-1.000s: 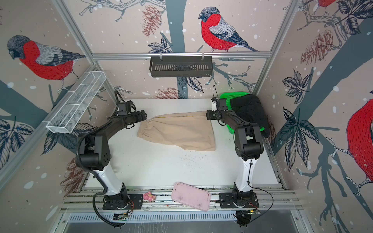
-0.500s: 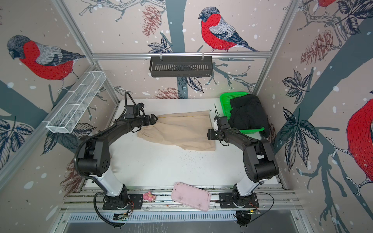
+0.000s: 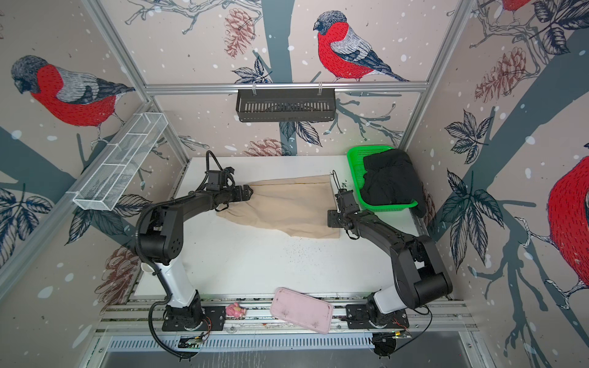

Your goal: Fold and stack the shorts

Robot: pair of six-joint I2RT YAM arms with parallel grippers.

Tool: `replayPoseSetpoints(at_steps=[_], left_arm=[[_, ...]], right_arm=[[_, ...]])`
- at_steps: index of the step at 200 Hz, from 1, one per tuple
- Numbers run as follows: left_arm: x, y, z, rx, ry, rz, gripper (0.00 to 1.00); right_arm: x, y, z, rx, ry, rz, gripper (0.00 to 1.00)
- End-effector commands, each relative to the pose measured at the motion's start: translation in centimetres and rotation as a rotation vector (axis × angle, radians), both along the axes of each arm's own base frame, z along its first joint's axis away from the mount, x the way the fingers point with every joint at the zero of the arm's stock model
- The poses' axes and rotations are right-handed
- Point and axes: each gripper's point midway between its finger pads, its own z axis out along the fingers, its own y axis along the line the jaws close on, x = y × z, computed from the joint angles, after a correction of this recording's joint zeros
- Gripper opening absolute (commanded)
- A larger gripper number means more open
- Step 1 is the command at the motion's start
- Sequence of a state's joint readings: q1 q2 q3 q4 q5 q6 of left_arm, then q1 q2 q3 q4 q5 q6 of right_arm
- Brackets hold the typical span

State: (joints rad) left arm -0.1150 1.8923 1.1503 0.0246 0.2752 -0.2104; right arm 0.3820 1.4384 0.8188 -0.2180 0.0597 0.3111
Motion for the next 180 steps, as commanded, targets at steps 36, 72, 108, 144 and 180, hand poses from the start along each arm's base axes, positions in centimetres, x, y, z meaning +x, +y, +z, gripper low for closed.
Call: replayPoseSetpoints(at_steps=[36,72,108,144,180], left_arm=[[0.9,1.0,-0.3,0.022,0.006,0.074,0.97],[-1.0,3.1,5.3,0.023,0.014,0.214,0.97],[-4.1,4.7,11.8,-0.052,-0.041,0.276,0.97],[-7.9,6.8,15.2,-0.117,-0.088,0.299,0.97],[-10.8,8.9,17.9,-0.06,-0.215,0.354,0.97]], right_arm=[[-1.8,12.0,4.6,0.134,-0.126,0.334,0.83],[-2.9,21.3,3.4,0.169,-0.137,0.53,0.85],[-3.2,29.5,1.4,0.185,-0.134,0.738,0.89],[-3.8,34.2,-1.1,0.18,-0.113,0.888,0.89],[-6.7,34.3,-4.4,0.184,-0.009,1.052,0.88]])
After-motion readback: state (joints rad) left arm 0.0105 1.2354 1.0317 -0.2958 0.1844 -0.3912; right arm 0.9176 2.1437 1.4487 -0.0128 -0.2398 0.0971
